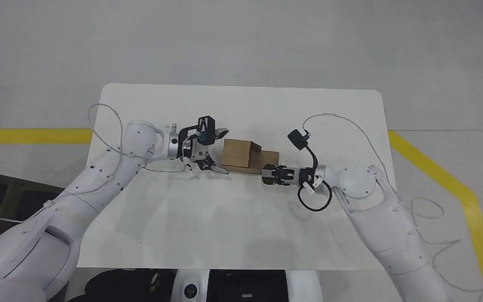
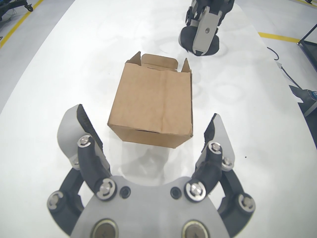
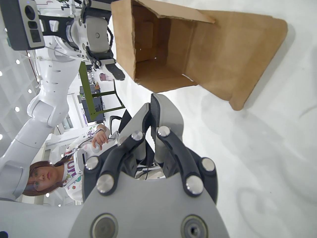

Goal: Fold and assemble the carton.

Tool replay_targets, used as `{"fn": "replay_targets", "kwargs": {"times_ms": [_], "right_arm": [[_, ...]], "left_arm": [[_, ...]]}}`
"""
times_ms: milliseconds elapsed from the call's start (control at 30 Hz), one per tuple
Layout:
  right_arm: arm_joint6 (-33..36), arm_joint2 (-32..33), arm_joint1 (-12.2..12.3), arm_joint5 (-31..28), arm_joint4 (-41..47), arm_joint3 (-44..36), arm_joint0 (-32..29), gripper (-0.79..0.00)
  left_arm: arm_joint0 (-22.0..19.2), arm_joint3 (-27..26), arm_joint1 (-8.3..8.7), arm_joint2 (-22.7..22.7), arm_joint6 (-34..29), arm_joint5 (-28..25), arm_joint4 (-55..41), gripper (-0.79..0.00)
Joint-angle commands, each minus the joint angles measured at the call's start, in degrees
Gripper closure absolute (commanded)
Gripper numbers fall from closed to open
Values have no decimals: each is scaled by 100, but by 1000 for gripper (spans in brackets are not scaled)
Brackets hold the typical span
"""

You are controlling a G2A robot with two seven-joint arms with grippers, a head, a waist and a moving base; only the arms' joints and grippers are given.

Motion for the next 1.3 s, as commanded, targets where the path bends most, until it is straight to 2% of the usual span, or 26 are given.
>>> {"fn": "replay_targets", "kwargs": {"times_ms": [0,433,900,1267], "right_arm": [[-50,-95,-24,17,-3,155,120,0],[-130,-677,-220,-214,350,920,805,0],[-132,-1342,-511,-550,652,1871,1565,0],[-148,-1658,-712,-893,884,2454,1893,0]], "left_arm": [[-3,49,-33,5,54,1,55,-785],[38,141,-176,12,201,1,340,-785],[137,105,-226,-153,163,3,516,-785],[243,43,-240,-300,52,1,514,-785]]}}
